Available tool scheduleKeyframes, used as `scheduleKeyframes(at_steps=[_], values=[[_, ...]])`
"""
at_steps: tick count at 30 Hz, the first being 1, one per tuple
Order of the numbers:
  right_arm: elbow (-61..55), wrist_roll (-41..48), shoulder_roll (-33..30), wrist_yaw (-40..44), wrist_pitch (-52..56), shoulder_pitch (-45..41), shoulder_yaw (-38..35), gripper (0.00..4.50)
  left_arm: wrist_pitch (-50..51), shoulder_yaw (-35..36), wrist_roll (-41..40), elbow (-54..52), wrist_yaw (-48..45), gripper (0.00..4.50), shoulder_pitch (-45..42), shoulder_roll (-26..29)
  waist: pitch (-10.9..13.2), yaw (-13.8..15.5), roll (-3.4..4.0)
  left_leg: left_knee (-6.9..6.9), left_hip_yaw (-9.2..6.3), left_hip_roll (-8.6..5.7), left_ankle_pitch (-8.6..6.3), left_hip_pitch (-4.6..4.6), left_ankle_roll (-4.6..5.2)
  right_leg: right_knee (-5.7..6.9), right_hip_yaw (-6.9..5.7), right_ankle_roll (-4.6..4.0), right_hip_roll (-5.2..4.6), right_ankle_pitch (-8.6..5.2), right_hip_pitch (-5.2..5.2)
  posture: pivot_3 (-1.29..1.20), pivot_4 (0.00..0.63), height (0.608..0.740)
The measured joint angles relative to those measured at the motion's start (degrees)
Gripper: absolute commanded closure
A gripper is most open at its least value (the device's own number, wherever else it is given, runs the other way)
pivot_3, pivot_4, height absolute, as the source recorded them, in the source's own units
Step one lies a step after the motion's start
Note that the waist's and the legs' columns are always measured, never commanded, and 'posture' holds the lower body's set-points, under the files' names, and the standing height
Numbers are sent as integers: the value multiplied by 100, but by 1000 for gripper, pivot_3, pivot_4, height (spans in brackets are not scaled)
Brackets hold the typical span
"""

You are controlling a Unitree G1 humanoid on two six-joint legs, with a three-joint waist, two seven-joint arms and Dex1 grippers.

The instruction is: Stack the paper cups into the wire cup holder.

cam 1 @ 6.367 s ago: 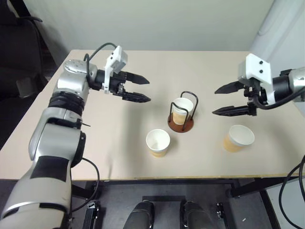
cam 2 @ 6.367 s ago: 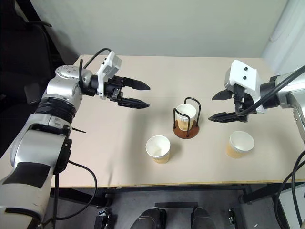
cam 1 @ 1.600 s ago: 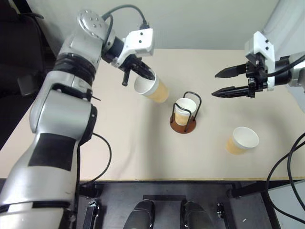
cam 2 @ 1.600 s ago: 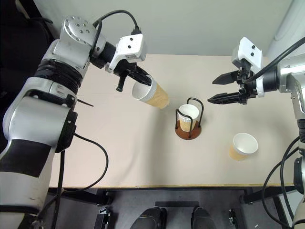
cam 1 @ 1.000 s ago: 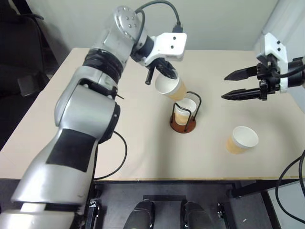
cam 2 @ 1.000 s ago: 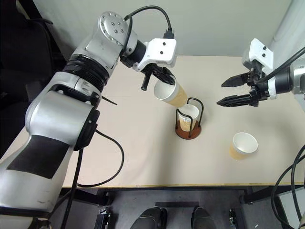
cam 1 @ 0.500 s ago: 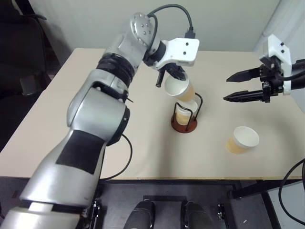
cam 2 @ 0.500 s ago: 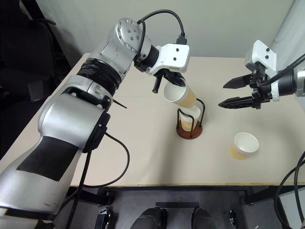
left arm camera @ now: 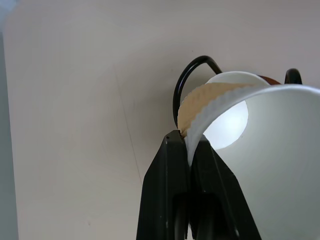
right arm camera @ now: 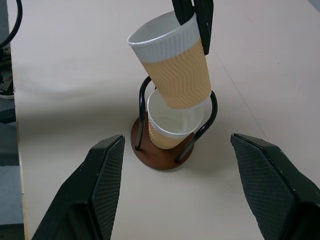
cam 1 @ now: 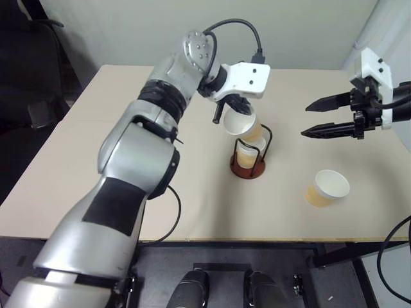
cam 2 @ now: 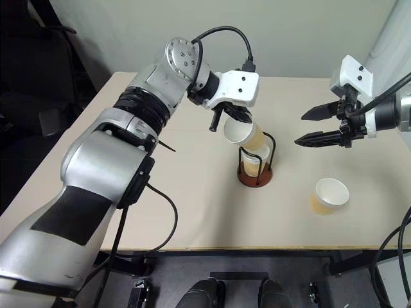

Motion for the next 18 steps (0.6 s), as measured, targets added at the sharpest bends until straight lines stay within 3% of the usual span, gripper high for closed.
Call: scheduleKeyframes(at_steps=[18], values=[[-2,32,-165,-2,-54,23,0,1074,-55,-1,123,25,-126,4489,-105,-112,0,8,0,2,3,-1,0,1,1,-1,2,1,1,-1,3,0,150,740]])
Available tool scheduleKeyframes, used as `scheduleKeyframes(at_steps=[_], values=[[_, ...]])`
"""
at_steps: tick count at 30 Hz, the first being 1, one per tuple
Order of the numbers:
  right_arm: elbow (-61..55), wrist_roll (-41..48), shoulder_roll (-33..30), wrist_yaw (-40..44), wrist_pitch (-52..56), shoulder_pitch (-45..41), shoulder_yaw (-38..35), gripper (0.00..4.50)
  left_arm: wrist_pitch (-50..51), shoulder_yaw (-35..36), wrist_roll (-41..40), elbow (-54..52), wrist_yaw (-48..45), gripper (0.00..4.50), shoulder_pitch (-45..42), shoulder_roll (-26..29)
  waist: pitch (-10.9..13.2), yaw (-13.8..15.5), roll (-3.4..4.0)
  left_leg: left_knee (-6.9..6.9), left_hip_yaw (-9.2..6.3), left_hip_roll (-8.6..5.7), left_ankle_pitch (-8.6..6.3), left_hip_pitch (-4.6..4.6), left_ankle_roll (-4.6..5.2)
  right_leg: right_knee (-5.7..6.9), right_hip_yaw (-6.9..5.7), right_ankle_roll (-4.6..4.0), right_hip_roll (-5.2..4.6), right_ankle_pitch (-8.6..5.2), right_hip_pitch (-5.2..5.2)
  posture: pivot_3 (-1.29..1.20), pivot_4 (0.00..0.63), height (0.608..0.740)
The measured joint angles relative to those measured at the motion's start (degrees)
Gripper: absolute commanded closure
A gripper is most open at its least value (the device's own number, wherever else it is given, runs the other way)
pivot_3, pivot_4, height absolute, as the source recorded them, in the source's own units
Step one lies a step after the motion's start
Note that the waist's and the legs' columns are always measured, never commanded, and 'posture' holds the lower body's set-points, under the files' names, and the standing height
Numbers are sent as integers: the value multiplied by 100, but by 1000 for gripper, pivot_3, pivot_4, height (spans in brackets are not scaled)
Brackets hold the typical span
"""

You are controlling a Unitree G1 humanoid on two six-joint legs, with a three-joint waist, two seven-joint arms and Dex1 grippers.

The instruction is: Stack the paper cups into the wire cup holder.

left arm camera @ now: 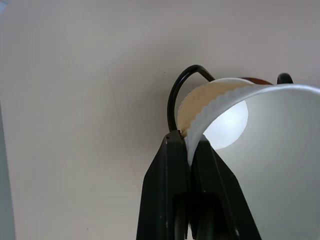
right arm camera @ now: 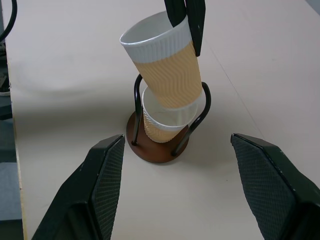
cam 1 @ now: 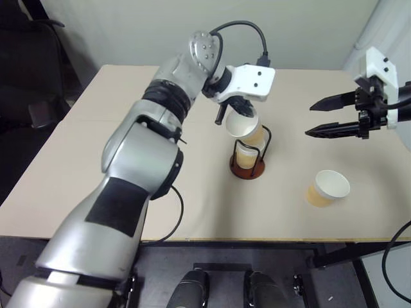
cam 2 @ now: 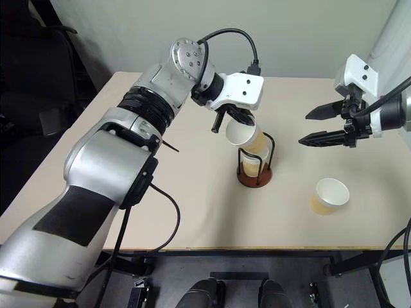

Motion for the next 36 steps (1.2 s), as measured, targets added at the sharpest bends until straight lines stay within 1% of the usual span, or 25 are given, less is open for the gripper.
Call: scheduleKeyframes(at_steps=[9,23,27,36], values=[[-19,5,-95,-1,2,66,-10,1074,0,-10,188,98,18,4489,-193,-222,0,9,-1,-1,3,-1,-3,0,4,-2,-2,3,0,-3,2,0,150,740],[-158,14,-176,-7,57,108,-134,1074,111,-11,395,164,39,4489,-252,-287,0,11,-1,2,4,1,-3,1,5,-1,1,17,-3,2,3,0,150,740],[-191,18,-207,-13,86,243,-162,1074,109,-88,494,198,-37,4489,-260,-295,0,13,-1,1,5,0,-3,1,5,-2,1,19,-2,3,3,0,150,740],[-194,18,-224,-11,94,244,-165,1074,89,-229,621,199,-204,4489,-264,-297,0,13,-1,2,5,1,-3,4,5,-1,0,25,-2,6,5,0,150,740]])
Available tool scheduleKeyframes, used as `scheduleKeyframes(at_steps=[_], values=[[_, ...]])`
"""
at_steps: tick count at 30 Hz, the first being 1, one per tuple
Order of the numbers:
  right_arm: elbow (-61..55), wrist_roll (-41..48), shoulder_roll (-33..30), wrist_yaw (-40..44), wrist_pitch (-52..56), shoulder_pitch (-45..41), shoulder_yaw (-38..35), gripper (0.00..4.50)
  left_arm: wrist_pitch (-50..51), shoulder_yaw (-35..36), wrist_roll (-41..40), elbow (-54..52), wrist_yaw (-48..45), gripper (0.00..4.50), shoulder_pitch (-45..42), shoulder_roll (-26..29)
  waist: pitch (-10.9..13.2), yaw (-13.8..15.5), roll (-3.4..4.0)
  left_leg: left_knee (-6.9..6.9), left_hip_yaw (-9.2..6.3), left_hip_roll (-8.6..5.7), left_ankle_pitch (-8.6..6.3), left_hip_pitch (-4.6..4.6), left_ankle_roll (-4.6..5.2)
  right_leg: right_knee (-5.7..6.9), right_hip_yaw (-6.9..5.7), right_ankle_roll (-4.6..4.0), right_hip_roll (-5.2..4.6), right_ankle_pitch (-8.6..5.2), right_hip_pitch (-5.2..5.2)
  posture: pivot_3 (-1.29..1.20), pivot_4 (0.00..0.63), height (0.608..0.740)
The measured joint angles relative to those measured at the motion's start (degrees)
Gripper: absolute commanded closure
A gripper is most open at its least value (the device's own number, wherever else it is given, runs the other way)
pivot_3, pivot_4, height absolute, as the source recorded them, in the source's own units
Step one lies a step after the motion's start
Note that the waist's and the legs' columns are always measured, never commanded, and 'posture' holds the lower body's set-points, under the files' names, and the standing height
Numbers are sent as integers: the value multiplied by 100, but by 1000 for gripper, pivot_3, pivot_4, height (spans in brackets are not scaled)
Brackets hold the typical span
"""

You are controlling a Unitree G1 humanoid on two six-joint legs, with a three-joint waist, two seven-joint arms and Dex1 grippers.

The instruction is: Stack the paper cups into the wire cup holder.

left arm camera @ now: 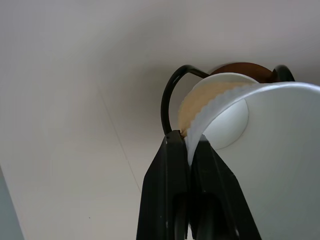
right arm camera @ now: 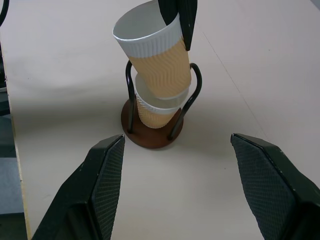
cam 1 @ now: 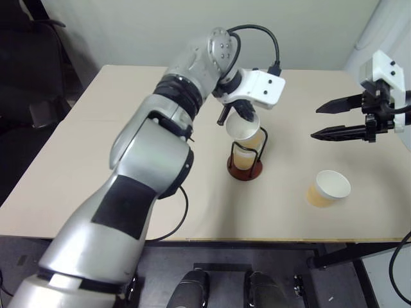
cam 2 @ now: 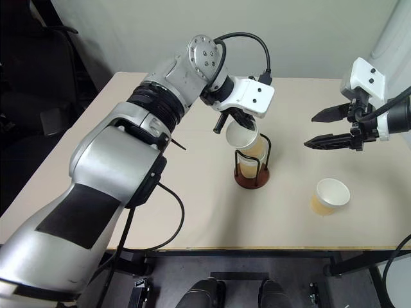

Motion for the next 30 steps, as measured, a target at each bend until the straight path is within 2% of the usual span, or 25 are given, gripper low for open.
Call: scheduleKeyframes(at_steps=[1,4,14,15,19,30], values=[[-1,0,-1,0,0,0,0,1074,-2,-8,12,0,-10,4489,0,0,0,0,0,0,-1,0,0,0,0,0,1,0,-1,0,0,0,150,740],[-5,2,-5,3,1,1,0,1074,-6,-17,23,0,-35,3855,0,0,0,0,0,0,-1,0,0,0,0,0,0,0,0,0,0,0,150,740],[-15,2,-74,38,8,37,0,1074,-85,-74,80,2,-252,252,0,0,0,1,0,3,0,-1,-1,-2,2,0,0,5,0,1,0,0,150,740],[-15,2,-76,40,7,37,0,1074,-96,-74,80,2,-267,51,0,0,0,1,0,3,0,-1,-2,-2,3,0,1,6,-1,1,0,0,150,740],[-19,2,-113,42,7,54,0,1074,-94,-74,87,2,-135,51,0,-4,0,1,0,3,0,-1,-2,-2,3,0,0,6,0,1,0,0,150,740],[-58,64,-175,34,66,87,-29,1074,-223,-195,351,26,1427,51,-2,-148,0,5,0,4,3,0,-1,-1,2,0,1,10,-1,2,1,0,150,740]])
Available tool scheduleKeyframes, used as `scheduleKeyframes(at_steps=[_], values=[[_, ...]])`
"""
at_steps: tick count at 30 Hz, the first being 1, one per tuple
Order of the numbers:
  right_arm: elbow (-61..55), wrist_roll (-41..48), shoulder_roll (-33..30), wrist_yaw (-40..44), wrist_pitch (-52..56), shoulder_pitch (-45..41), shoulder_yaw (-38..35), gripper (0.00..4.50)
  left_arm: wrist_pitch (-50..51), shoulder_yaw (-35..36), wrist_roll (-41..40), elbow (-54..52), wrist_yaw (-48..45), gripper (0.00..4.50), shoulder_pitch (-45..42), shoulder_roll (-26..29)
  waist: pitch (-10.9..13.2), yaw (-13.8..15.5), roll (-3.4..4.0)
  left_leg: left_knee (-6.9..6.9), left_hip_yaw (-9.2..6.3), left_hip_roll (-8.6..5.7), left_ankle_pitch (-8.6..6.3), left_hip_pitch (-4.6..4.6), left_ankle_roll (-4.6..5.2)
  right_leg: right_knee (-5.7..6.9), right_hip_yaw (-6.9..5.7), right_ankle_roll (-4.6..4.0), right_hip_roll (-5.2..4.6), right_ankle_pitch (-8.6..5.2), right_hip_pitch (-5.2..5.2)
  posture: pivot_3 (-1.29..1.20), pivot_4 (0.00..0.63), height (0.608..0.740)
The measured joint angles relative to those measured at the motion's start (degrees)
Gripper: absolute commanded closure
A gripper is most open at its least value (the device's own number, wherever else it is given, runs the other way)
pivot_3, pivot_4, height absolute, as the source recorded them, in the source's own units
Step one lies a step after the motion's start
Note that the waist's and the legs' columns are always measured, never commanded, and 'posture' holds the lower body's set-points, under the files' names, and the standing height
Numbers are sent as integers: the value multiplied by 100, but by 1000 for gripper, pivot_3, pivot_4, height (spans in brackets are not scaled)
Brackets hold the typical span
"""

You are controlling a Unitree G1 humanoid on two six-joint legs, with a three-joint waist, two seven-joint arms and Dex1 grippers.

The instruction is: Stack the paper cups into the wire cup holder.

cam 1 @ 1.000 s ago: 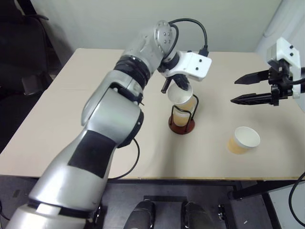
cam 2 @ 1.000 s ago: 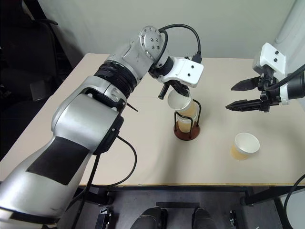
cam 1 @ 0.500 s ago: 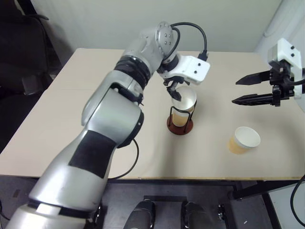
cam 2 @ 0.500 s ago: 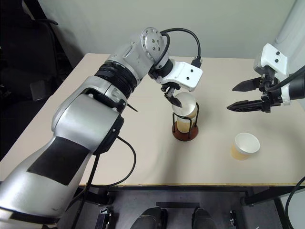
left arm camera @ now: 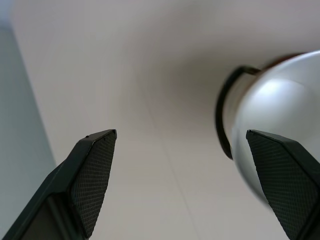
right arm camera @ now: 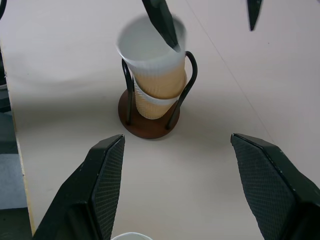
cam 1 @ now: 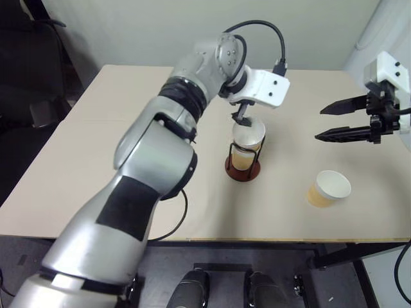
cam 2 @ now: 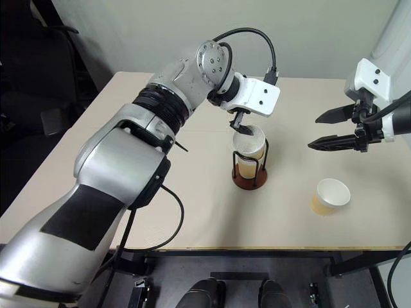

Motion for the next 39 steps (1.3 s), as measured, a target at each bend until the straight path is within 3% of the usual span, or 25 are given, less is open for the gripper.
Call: scheduleKeyframes(at_steps=[6,7,13,22,26,29,35,39], values=[[-48,45,-22,-6,16,50,-4,1074,-4,-34,123,35,394,51,-2,-8,0,0,0,-1,0,0,1,2,-2,1,-1,1,1,0,1,0,150,740],[-57,48,-33,-6,19,64,-4,1074,-4,-34,134,60,415,51,-3,-12,0,0,0,-1,0,-1,1,2,-2,0,-1,0,1,-1,2,0,0,740],[-180,91,-106,-31,67,225,-97,1074,149,341,-157,111,329,51,-89,8,-182,7,40,82,17,-3,-60,-21,23,61,-21,-10,26,-51,-10,0,0,740],[-887,543,-326,-307,614,1367,-823,1074,1387,2205,-2073,16,-1378,51,30,650,-271,-47,48,140,119,-8,-64,41,37,131,8,-10,37,-93,20,0,0,740],[-1173,774,-370,-411,840,1676,-1095,1074,1741,2438,-2447,-198,-2069,51,245,900,-305,-64,52,185,120,-4,-82,56,67,165,15,-13,37,-94,34,0,0,740],[-1323,819,-393,-539,872,2103,-1184,1074,2232,2370,-2853,-503,-2612,51,595,1104,-328,-80,46,200,125,-9,-81,85,67,199,21,-15,30,-94,52,0,0,740],[-1268,692,-359,-852,587,2242,-1142,1074,3506,998,-4590,-2472,-2695,51,1861,1783,-378,-154,40,202,138,-3,-60,142,61,215,29,-11,50,-69,94,0,0,740],[-1194,479,-270,-1043,329,2270,-1008,1074,4025,583,-5415,-3505,-2701,51,2250,2187,-411,-186,39,197,138,-7,-39,150,59,211,24,-9,49,-47,96,0,0,740]])
